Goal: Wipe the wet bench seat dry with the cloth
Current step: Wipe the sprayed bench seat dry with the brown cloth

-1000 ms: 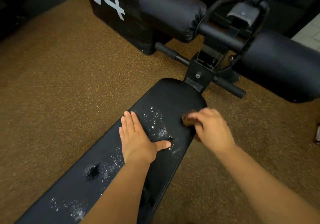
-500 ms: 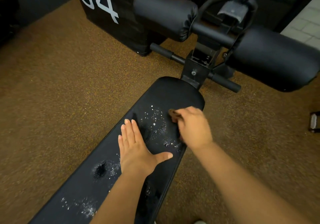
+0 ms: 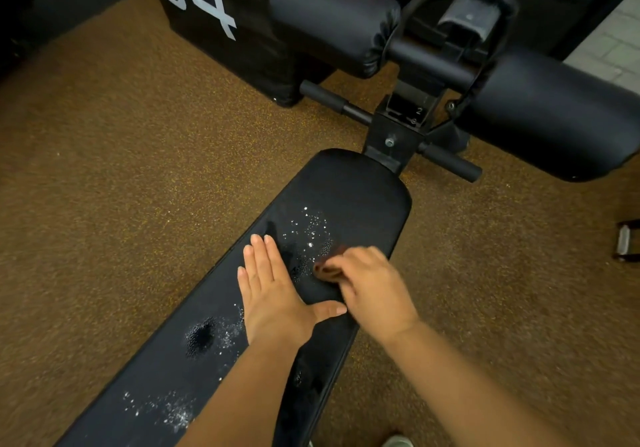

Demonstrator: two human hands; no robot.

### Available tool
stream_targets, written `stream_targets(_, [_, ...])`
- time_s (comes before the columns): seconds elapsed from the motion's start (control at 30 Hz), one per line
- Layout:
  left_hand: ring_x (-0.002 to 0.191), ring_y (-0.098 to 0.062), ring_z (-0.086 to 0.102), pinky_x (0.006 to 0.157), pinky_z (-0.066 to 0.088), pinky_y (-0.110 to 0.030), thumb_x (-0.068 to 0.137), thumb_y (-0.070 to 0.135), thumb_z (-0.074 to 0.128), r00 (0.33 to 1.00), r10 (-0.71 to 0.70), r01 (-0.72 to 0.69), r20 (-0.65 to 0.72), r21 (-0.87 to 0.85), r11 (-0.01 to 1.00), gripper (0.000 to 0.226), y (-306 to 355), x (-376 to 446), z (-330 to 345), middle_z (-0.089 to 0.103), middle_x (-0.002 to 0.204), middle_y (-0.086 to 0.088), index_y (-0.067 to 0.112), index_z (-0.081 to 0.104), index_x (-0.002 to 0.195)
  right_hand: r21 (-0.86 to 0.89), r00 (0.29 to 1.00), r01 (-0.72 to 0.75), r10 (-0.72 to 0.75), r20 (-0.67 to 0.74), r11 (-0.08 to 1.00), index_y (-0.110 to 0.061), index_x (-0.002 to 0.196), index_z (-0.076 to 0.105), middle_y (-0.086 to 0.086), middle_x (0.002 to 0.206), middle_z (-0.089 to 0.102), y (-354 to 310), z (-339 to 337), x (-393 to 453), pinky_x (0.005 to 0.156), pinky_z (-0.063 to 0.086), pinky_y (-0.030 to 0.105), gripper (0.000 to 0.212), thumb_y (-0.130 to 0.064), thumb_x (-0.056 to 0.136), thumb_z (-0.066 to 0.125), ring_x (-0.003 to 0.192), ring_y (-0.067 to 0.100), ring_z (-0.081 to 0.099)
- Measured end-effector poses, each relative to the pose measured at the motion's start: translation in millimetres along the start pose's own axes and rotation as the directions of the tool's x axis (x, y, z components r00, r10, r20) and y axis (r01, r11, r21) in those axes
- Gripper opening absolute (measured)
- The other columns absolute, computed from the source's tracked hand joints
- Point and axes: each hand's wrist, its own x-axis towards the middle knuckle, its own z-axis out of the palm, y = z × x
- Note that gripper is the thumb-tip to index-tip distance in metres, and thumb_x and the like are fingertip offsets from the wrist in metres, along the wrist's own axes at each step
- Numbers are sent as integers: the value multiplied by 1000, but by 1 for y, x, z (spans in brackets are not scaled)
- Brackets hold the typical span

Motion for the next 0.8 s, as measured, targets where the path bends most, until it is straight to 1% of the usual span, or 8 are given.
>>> stream_targets(0.1, [135, -19, -35, 111, -19, -36, 45, 89, 53, 1000, -3, 3, 3, 1, 1000, 150, 0, 0, -2, -39, 148, -5, 10, -34, 139, 26, 977, 172, -174, 123, 985, -19, 97, 70, -3, 93, 64, 15, -16, -30, 80, 49, 24, 39, -2, 63, 78, 88, 18, 60])
stream_targets(0.17, [135, -19, -35, 112, -18, -37, 46, 89, 51, 1000, -2, 2, 4, -3, 1000, 149, 0, -1, -3, -38, 148, -5, 10, -34, 139, -35, 971, 190, -182, 152, 981, -20, 98, 69, -3, 93, 64, 34, -31, -25, 80, 54, 31, 38, -2, 65, 77, 90, 18, 60])
stream_targets(0.23, [136, -19, -34, 113, -17, -38, 46, 90, 50, 1000, -3, 3, 3, -6, 1000, 148, 0, -1, -2, -37, 149, -5, 10, -34, 139, -77, 992, 103, -96, 82, 992, -18, 99, 69, -1, 93, 63, 44, -35, 2, 80, 53, 37, 34, -1, 69, 72, 90, 23, 59])
stream_targets(0.37, [136, -19, -35, 112, -19, -36, 46, 90, 51, 1000, -1, 1, -12, -14, 1000, 149, -1, -1, 1, -38, 148, -4, 11, -33, 140, -25, 987, -102, 98, -130, 995, -16, 99, 71, 5, 93, 65, 10, -8, 53, 81, 45, 34, 30, -2, 74, 63, 91, 28, 57])
stream_targets(0.47, [135, -17, -35, 113, -18, -37, 55, 81, 59, 1000, 6, -6, -25, 1, 1000, 144, -3, 0, 2, -39, 147, -4, 10, -33, 140, 14, 997, 69, -69, -20, 998, -19, 98, 71, 1, 94, 67, -22, 11, 29, 79, 51, 33, 31, -3, 72, 68, 90, 25, 59])
stream_targets(0.6, [134, -19, -36, 112, -19, -37, 50, 86, 54, 1000, 6, -6, -19, -11, 1000, 147, -3, -1, -1, -41, 146, -4, 10, -34, 140, -40, 965, 245, -239, 112, 969, -19, 97, 71, -2, 92, 66, 8, -14, 5, 79, 46, 24, 39, -2, 62, 75, 86, 21, 60])
stream_targets(0.7, [134, -19, -37, 113, -18, -37, 48, 90, 49, 1000, 3, -3, -7, -30, 1000, 147, -3, -2, -1, -39, 147, -4, 10, -34, 140, -98, 998, 55, -58, -28, 994, -18, 98, 71, 3, 92, 67, 30, -27, 39, 81, 44, 30, 32, -1, 70, 70, 89, 27, 60])
stream_targets(0.8, [134, -20, -37, 113, -18, -38, 48, 91, 48, 1000, 0, 0, -11, -27, 1000, 147, -2, -2, -1, -40, 146, -4, 10, -35, 139, -63, 981, -143, 132, -144, 988, -18, 102, 71, 5, 97, 67, 5, -7, 70, 83, 45, 34, 30, -5, 76, 63, 94, 29, 58])
